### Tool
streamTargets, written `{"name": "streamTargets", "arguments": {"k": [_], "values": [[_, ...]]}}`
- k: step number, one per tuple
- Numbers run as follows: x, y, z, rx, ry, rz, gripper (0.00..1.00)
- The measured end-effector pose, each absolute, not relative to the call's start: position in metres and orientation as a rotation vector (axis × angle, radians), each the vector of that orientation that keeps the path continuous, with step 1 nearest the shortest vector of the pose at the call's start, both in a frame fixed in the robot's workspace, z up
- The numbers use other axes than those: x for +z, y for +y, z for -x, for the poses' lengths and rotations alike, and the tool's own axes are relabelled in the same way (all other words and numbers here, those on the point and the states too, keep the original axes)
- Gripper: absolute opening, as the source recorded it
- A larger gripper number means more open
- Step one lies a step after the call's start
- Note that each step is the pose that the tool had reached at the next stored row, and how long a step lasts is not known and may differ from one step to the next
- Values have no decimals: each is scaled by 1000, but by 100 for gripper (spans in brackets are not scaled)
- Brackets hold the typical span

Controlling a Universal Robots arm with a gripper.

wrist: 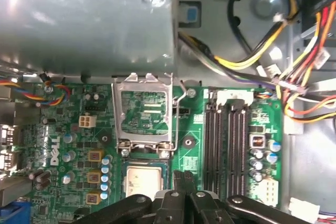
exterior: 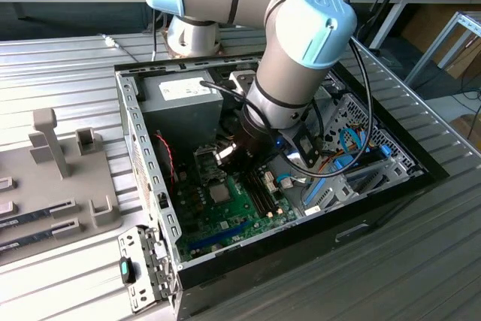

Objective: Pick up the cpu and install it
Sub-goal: 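Place the cpu into insertion slot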

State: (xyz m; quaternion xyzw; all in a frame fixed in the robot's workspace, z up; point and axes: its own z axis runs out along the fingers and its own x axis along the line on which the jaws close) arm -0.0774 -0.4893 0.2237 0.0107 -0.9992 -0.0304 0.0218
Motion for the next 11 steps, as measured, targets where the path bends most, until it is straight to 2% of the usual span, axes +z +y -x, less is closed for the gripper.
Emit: {"name": "streamTargets", "arguments": {"k": [3, 11], "values": [[225, -489, 76, -118, -3096, -33, 11], [226, -489, 75, -117, -3095, -33, 11]]}}
